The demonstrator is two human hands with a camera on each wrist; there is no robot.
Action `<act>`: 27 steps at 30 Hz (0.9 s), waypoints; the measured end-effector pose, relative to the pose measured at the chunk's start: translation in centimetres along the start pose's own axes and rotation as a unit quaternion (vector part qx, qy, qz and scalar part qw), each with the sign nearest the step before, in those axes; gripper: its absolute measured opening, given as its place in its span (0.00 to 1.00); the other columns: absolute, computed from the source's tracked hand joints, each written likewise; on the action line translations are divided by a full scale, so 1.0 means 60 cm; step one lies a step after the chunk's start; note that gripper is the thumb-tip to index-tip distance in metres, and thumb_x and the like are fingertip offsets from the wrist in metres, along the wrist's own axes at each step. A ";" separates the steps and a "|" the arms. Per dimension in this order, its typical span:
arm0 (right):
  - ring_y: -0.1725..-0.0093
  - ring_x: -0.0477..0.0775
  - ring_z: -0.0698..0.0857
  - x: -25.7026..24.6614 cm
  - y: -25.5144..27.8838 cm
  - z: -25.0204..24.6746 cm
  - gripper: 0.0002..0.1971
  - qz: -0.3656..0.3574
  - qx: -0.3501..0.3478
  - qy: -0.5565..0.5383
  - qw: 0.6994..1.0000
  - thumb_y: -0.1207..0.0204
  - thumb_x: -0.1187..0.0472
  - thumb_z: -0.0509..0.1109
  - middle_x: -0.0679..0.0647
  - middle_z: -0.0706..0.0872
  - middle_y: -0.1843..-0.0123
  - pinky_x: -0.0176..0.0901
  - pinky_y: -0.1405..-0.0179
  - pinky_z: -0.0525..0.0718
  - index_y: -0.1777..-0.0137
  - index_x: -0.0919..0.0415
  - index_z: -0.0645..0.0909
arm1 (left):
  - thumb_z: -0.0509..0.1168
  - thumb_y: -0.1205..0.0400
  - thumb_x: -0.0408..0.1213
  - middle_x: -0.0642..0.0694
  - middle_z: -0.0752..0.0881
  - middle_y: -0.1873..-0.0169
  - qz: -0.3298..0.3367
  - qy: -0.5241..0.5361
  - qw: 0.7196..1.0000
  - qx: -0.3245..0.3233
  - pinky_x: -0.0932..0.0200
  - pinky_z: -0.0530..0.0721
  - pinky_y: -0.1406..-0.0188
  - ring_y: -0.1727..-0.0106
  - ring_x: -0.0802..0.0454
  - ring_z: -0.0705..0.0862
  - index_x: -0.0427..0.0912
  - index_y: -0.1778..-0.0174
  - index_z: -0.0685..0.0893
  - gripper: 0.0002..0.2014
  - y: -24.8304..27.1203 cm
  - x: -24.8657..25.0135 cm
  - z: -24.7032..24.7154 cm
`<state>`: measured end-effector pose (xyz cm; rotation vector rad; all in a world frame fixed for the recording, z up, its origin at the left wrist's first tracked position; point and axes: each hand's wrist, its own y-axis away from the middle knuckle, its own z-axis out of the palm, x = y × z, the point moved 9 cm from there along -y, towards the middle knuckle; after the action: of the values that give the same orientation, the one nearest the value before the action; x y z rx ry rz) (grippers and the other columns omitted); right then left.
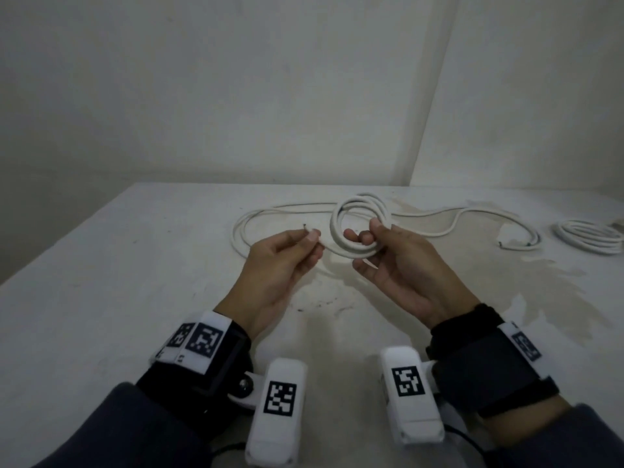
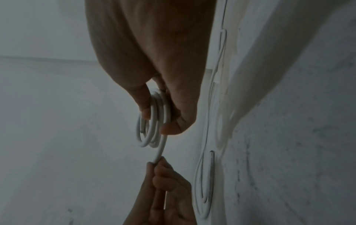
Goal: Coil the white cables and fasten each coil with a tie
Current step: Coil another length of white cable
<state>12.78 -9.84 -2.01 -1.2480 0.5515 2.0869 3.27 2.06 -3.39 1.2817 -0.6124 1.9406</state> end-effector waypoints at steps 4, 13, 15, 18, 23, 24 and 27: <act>0.55 0.45 0.90 0.014 0.003 0.019 0.14 0.032 -0.038 -0.001 0.999 0.16 0.61 0.60 0.52 0.88 0.66 0.40 0.60 0.84 0.65 0.61 0.76 | 0.67 0.19 0.32 0.49 0.90 0.60 0.045 -0.014 0.999 0.004 0.70 0.84 0.55 0.59 0.59 0.85 0.37 0.46 0.88 0.08 0.003 0.014 -0.003; 0.62 0.48 0.89 0.027 0.003 0.028 0.15 0.042 -0.050 0.003 0.998 0.15 0.61 0.59 0.55 0.89 0.63 0.38 0.64 0.86 0.63 0.64 0.77 | 0.54 0.12 0.36 0.44 0.88 0.41 0.014 0.062 0.995 -0.081 0.55 0.88 0.47 0.43 0.49 0.88 0.48 0.29 0.79 0.17 0.016 0.001 0.047; 0.63 0.48 0.87 0.030 0.003 0.029 0.13 0.046 -0.053 0.022 0.997 0.15 0.61 0.59 0.54 0.87 0.65 0.38 0.65 0.85 0.59 0.64 0.78 | 0.51 0.11 0.37 0.42 0.87 0.39 0.013 0.083 0.993 -0.085 0.53 0.86 0.44 0.43 0.47 0.87 0.47 0.27 0.76 0.18 0.014 -0.002 0.052; 0.63 0.47 0.85 0.037 0.002 0.028 0.09 0.045 -0.054 0.110 0.991 0.14 0.62 0.59 0.51 0.87 0.67 0.38 0.65 0.82 0.51 0.63 0.79 | 0.49 0.11 0.44 0.30 0.83 0.37 -0.001 0.041 0.997 -0.072 0.48 0.81 0.38 0.43 0.40 0.82 0.35 0.28 0.73 0.22 0.011 -0.014 0.050; 0.70 0.44 0.81 0.021 0.001 0.013 0.14 0.003 -0.031 0.267 0.963 0.14 0.64 0.58 0.52 0.81 0.71 0.34 0.75 0.74 0.63 0.59 0.72 | 0.53 0.11 0.42 0.44 0.84 0.53 -0.026 -0.195 0.975 -0.106 0.55 0.81 0.53 0.53 0.49 0.81 0.37 0.43 0.75 0.12 0.013 -0.047 0.044; 0.71 0.44 0.80 0.016 0.002 0.009 0.13 -0.010 -0.031 0.310 0.950 0.14 0.64 0.59 0.54 0.80 0.69 0.34 0.75 0.73 0.62 0.59 0.72 | 0.54 0.11 0.37 0.43 0.85 0.53 -0.051 -0.182 0.972 -0.142 0.58 0.82 0.55 0.54 0.49 0.81 0.35 0.43 0.76 0.10 0.017 -0.056 0.051; 0.75 0.41 0.78 0.005 0.001 0.005 0.04 -0.046 -0.035 0.363 0.930 0.16 0.65 0.61 0.55 0.82 0.67 0.33 0.76 0.72 0.53 0.60 0.75 | 0.57 0.14 0.26 0.33 0.87 0.45 -0.118 -0.070 0.979 -0.153 0.58 0.89 0.50 0.45 0.43 0.88 0.25 0.38 0.79 0.12 0.022 -0.063 0.052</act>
<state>12.44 -9.62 -2.15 -2.0530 0.7133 1.5284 4.99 -2.17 -5.63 1.2386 -0.7608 1.5068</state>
